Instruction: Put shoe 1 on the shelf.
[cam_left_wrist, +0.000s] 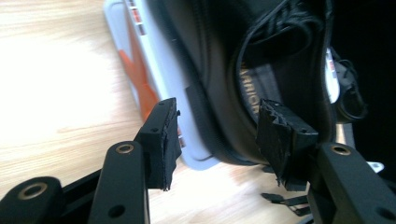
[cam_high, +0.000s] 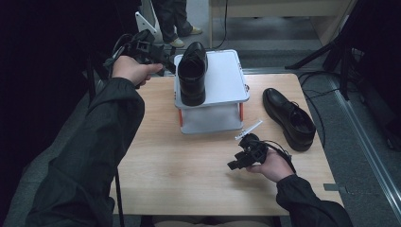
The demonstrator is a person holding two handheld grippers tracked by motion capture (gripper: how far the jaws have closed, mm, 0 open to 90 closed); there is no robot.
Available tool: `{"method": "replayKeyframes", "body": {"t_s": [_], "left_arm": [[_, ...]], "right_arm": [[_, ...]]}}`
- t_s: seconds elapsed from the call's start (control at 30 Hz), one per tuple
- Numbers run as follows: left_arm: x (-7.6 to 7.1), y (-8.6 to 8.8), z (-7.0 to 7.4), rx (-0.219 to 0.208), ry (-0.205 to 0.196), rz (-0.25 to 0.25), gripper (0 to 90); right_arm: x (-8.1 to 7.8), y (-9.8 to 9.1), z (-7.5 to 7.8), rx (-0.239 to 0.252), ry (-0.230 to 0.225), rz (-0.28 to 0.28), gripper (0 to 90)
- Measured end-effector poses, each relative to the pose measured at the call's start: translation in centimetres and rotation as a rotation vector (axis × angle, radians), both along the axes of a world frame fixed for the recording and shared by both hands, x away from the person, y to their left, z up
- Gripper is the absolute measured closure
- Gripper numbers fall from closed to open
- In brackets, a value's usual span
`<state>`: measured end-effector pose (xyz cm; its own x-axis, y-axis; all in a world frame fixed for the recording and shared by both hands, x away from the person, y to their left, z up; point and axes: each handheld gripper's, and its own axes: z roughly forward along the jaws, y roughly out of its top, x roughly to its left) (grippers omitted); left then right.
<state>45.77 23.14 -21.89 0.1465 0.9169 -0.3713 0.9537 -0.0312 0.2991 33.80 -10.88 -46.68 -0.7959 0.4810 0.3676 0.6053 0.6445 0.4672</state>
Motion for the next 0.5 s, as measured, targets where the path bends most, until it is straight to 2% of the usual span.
{"method": "replayKeyframes", "body": {"t_s": [0.23, 0.33, 0.4, 0.43, 0.47, 0.5], "left_arm": [[-1.3, 1.6, -1.3, -0.016, -0.004, -0.003, 47.6], [-1.8, 2.5, -2.5, -0.021, -0.016, 0.008, 48.0], [-1.8, 2.8, -2.9, -0.021, -0.017, 0.009, 48.2], [-1.9, 3.1, -3.7, -0.033, -0.01, 0.011, 48.2], [-1.9, 3.1, -3.7, -0.033, -0.01, 0.011, 48.2], [-2.1, 3.5, -4.7, -0.033, -0.011, 0.007, 48.2]], "right_arm": [[0.2, -0.1, 0.1, 0.005, 0.003, -0.005, 45.3], [0.3, 0.0, 0.1, 0.004, 0.0, -0.004, 45.3], [0.3, 0.0, 0.1, 0.005, 0.001, -0.004, 45.3], [0.3, 0.0, 0.1, 0.005, 0.002, -0.007, 45.3], [0.4, 0.0, 0.1, 0.006, -0.002, -0.005, 45.3], [0.4, -0.1, 0.2, 0.006, 0.002, -0.006, 45.3]]}}
